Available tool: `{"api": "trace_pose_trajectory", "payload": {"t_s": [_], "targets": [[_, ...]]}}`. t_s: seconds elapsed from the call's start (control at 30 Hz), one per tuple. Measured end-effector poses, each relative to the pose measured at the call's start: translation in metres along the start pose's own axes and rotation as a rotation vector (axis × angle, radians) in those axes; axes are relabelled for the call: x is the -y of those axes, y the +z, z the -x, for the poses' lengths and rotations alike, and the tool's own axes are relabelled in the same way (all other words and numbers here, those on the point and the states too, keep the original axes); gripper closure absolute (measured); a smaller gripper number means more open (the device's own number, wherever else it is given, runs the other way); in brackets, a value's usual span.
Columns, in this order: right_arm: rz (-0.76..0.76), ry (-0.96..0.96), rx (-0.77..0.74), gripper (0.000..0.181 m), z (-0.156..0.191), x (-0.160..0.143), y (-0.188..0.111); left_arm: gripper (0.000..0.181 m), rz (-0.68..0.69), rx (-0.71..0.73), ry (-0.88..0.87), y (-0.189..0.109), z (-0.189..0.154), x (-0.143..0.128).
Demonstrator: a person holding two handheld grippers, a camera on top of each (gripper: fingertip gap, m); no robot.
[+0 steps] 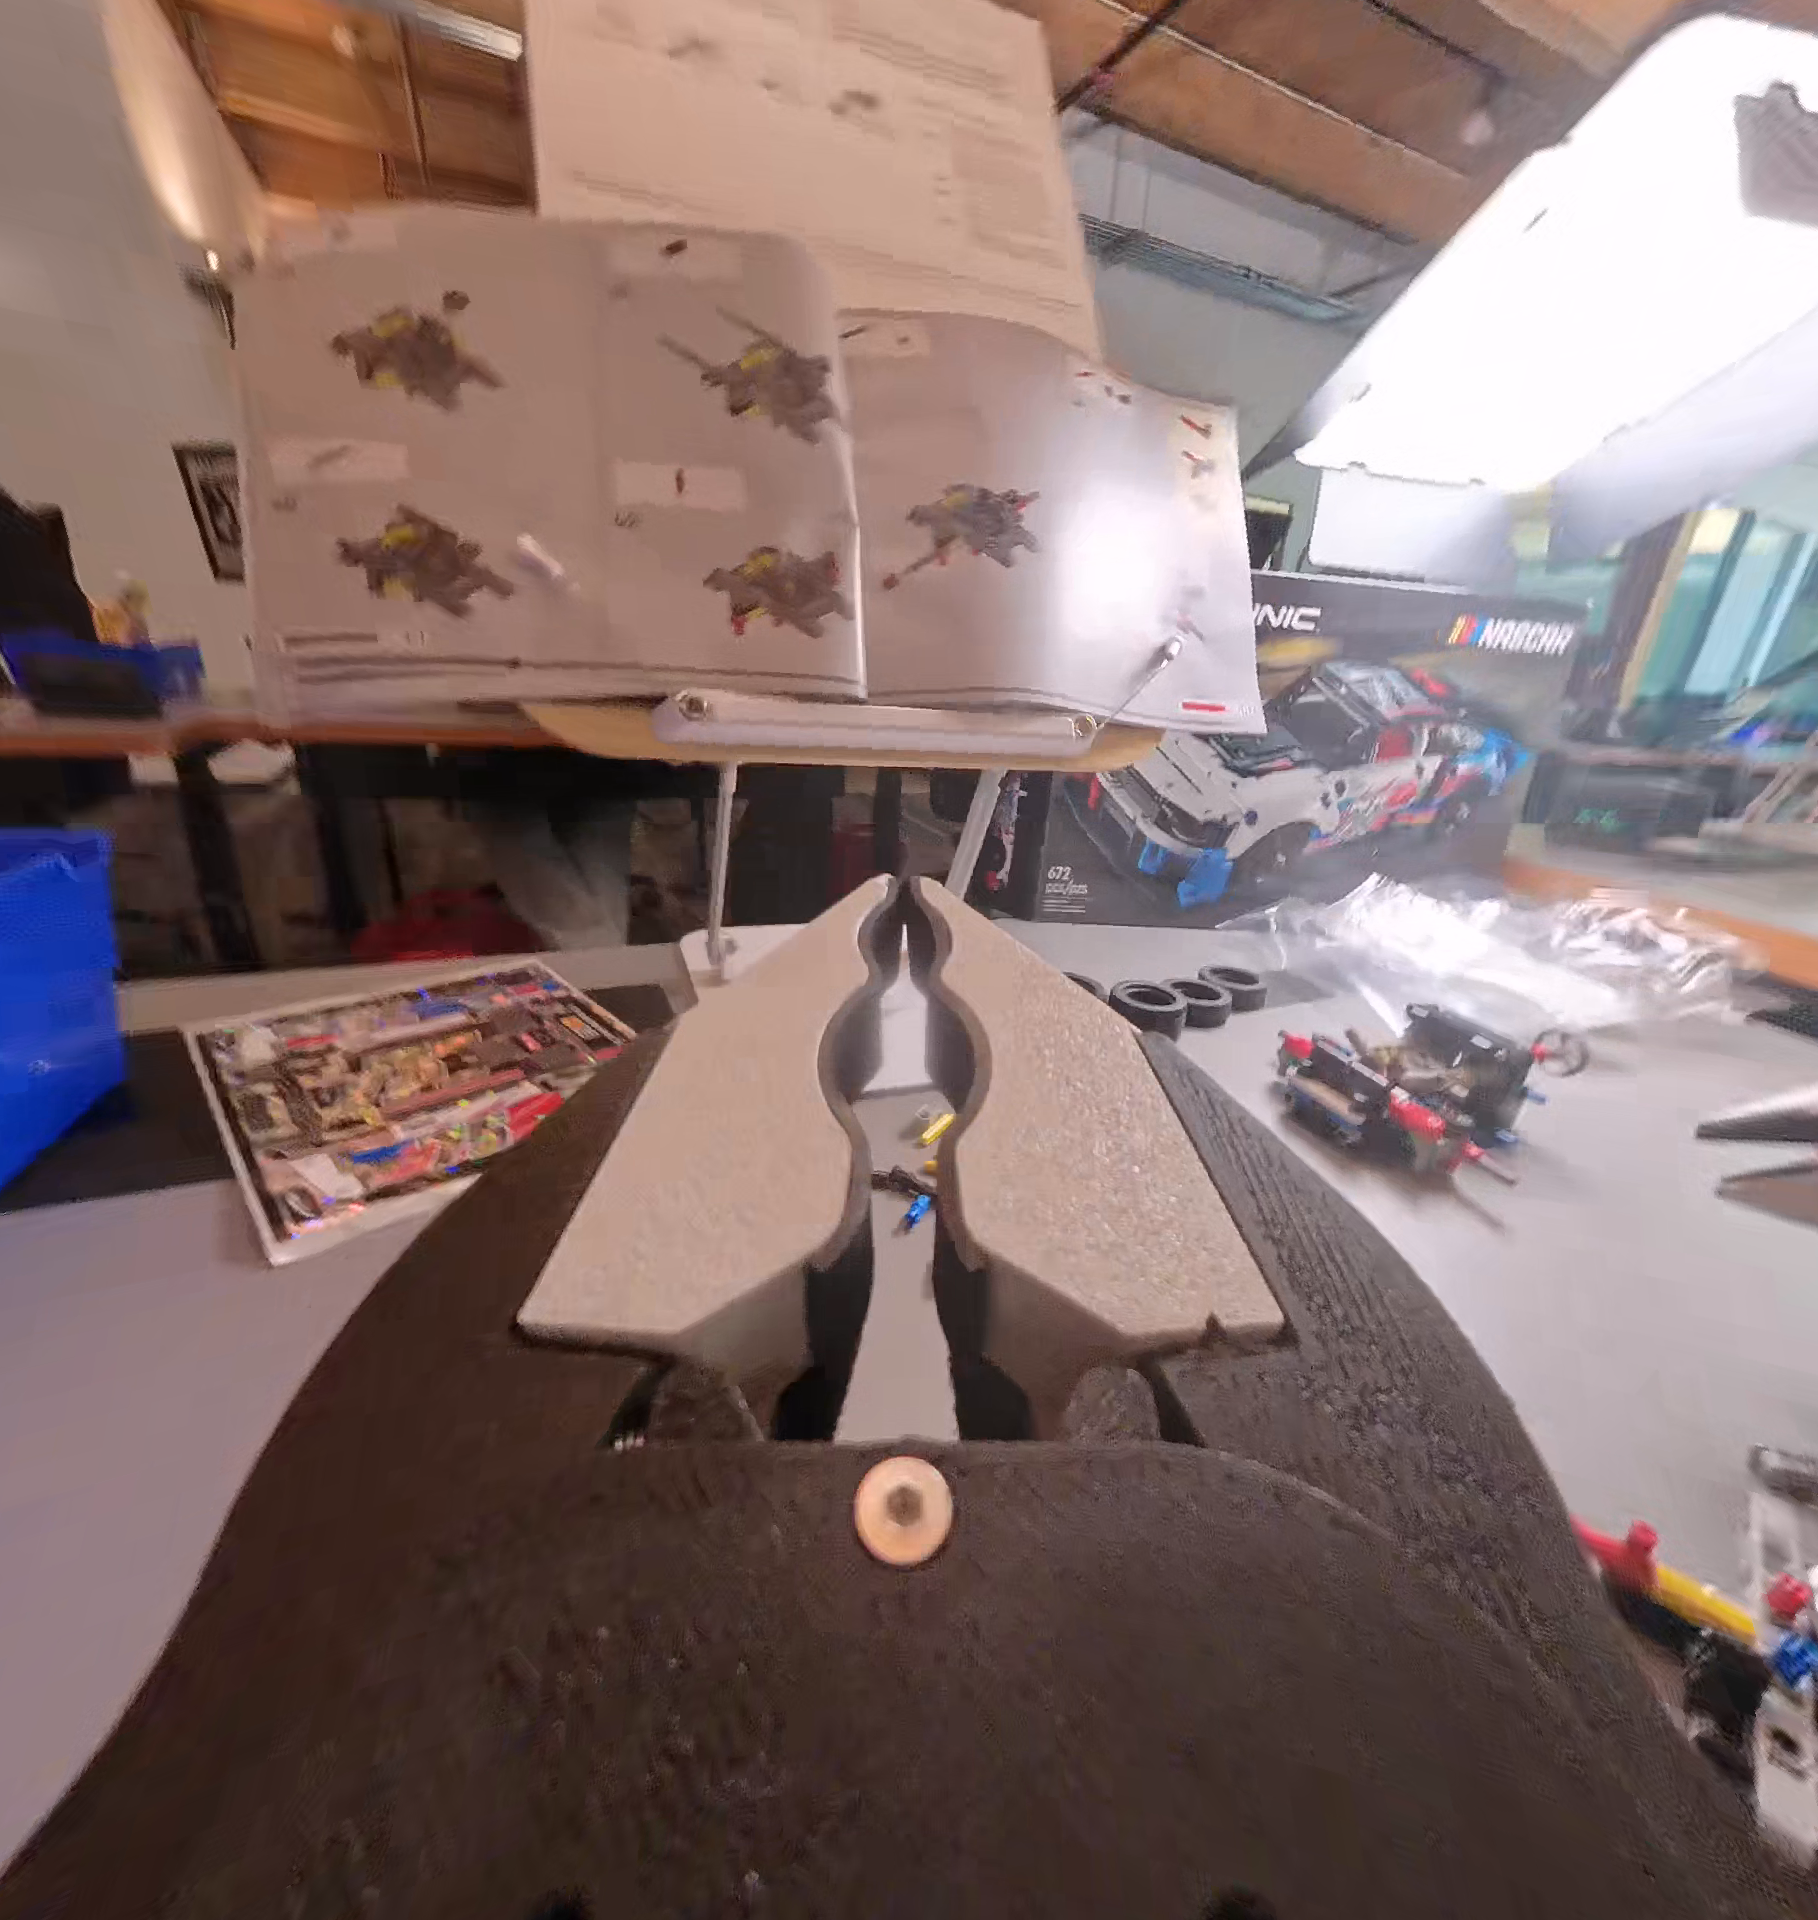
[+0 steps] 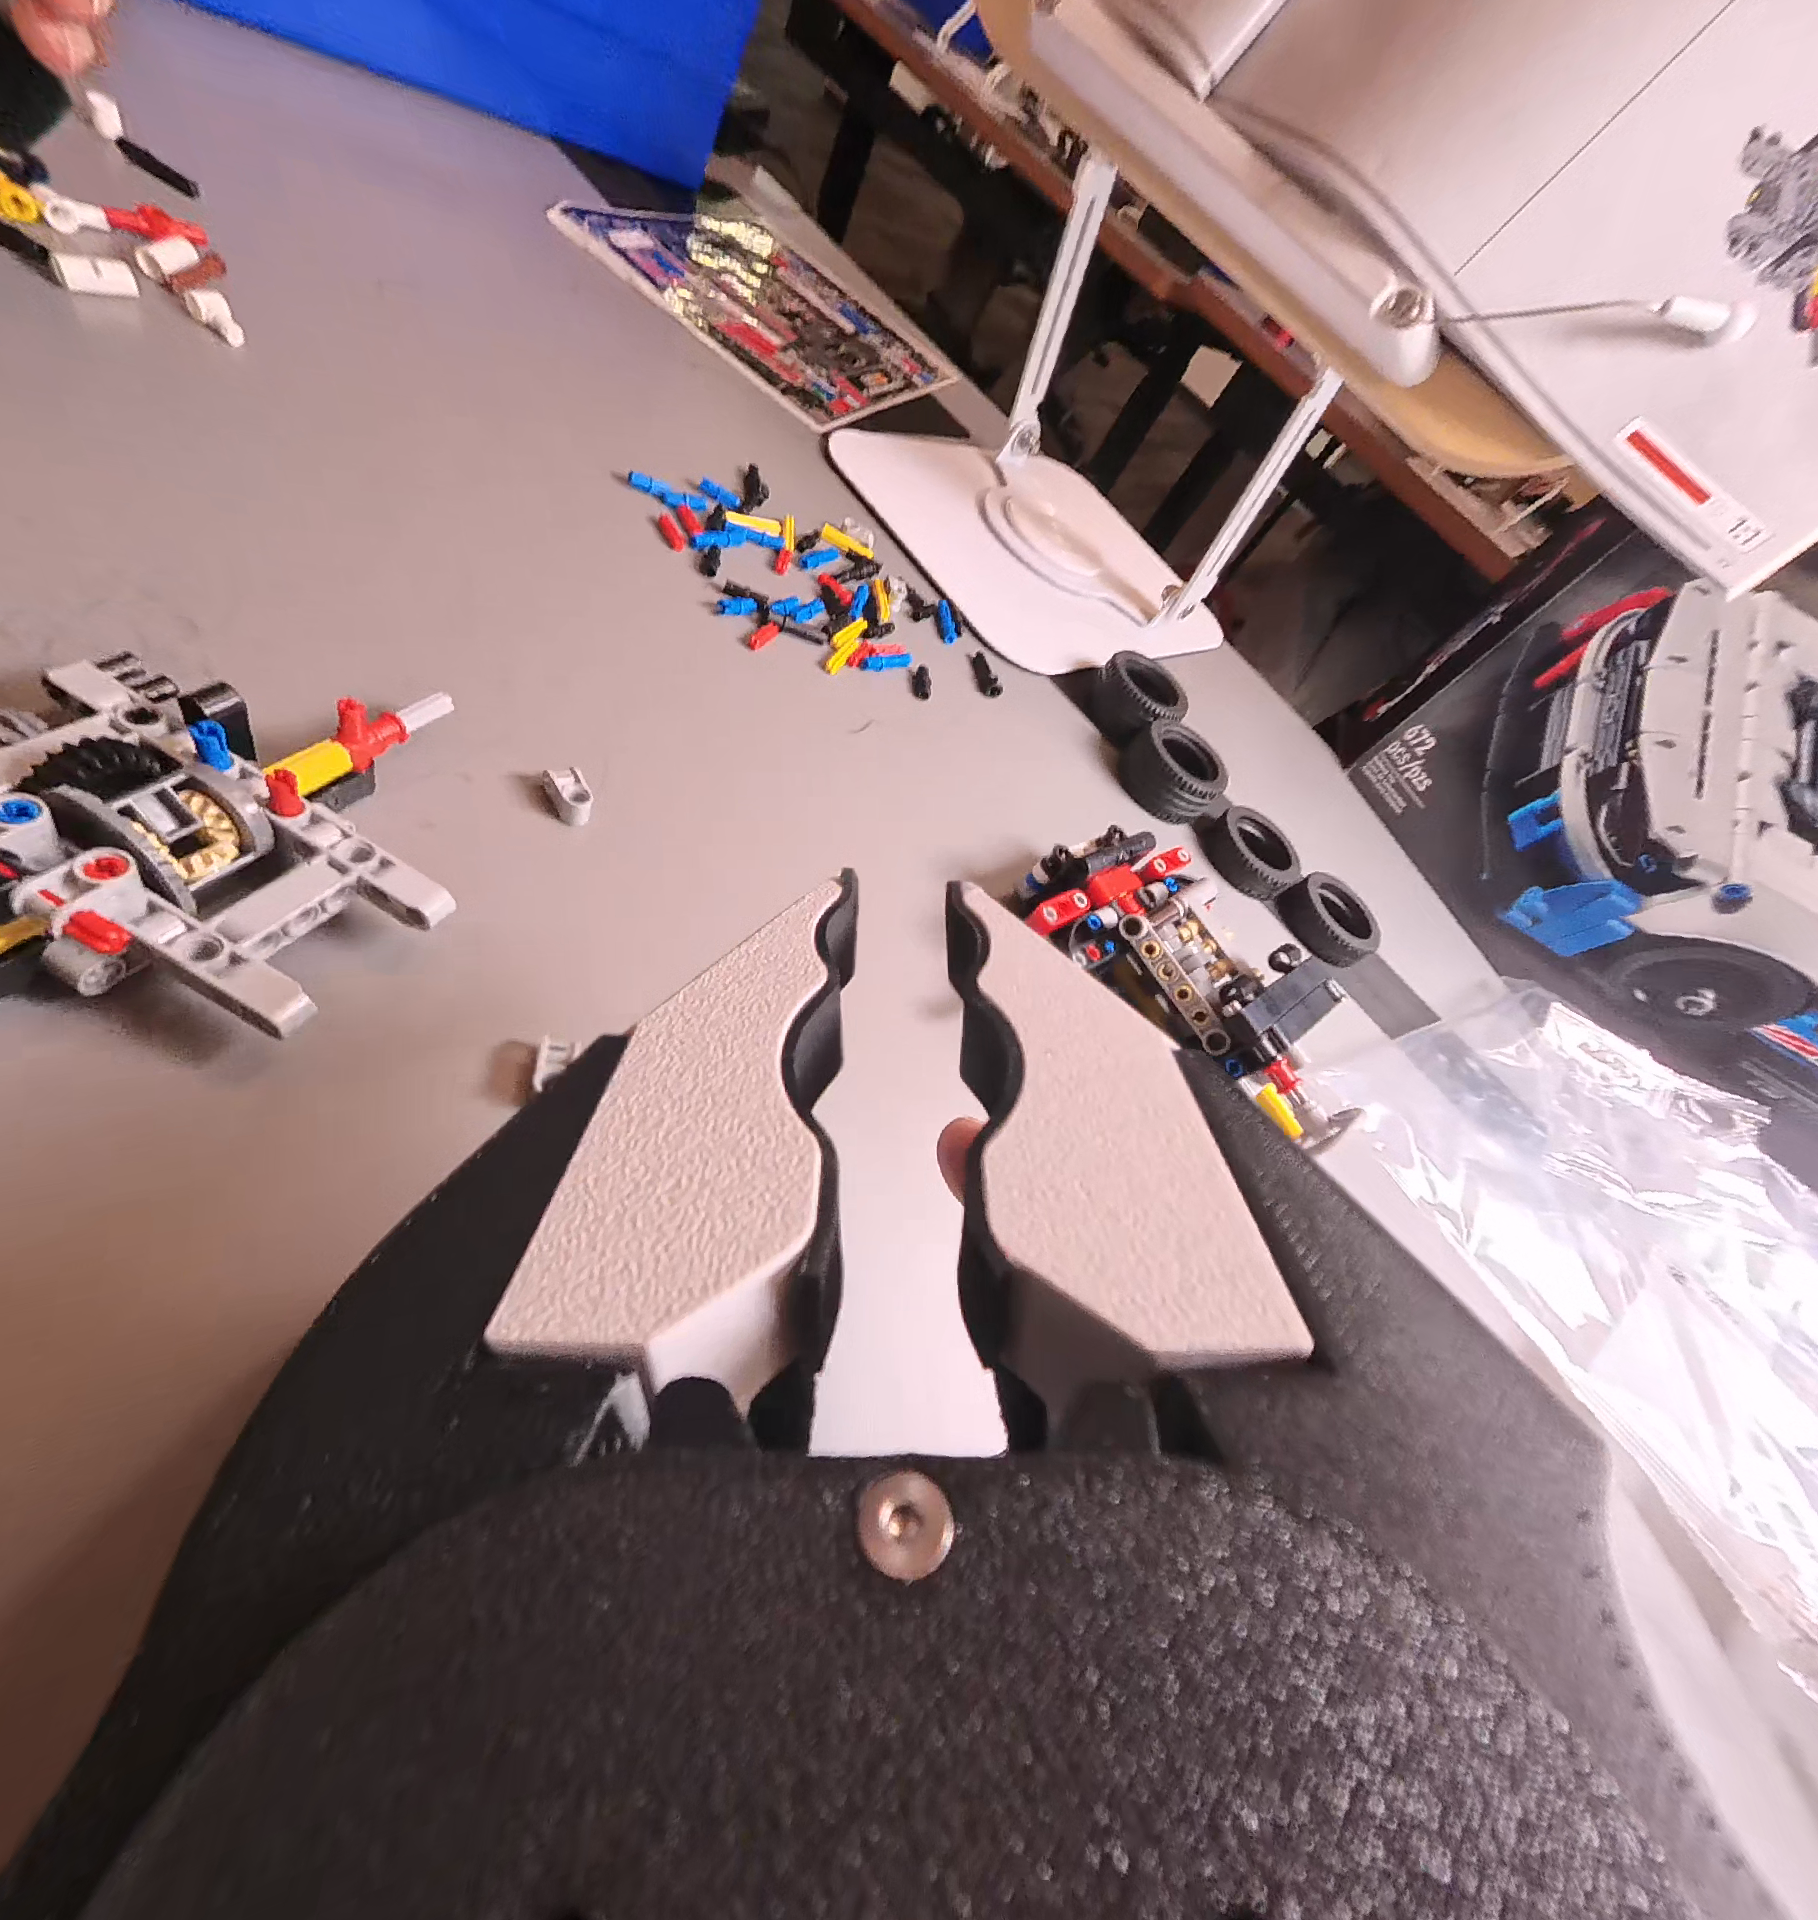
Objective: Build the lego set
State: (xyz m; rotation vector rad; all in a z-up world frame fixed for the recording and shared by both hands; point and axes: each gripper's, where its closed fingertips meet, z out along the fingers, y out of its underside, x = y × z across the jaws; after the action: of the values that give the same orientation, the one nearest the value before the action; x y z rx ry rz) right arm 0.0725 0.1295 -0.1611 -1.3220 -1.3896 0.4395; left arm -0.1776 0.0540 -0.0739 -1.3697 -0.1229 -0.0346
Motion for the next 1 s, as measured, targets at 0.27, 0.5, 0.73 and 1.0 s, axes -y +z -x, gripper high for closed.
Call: {"api": "trace_pose_trajectory", "payload": {"t_s": [0.27, 0.5, 0.73, 1.0], "targets": [[-0.101, 0.08, 0.01, 0.168, 0.01, 0.02, 0.007, 0.178, -0.006, -0.521, -0.384, 0.003, 0.001, 0.015], [-0.209, 0.157, 0.143, 0.168, 0.011, 0.066, 0.04, 0.149, 0.084, -0.276, -0.16, -0.003, 0.012, -0.016], [0.007, 0.098, 0.509, 0.165, 0.044, 0.046, 0.064, 0.132, 0.258, -0.311, 0.001, -0.004, -0.025, -0.044], [-0.003, 0.135, 0.546, 0.162, 0.049, 0.038, 0.062, 0.141, 0.436, -0.616, 0.14, -0.026, -0.07, -0.076]]}}
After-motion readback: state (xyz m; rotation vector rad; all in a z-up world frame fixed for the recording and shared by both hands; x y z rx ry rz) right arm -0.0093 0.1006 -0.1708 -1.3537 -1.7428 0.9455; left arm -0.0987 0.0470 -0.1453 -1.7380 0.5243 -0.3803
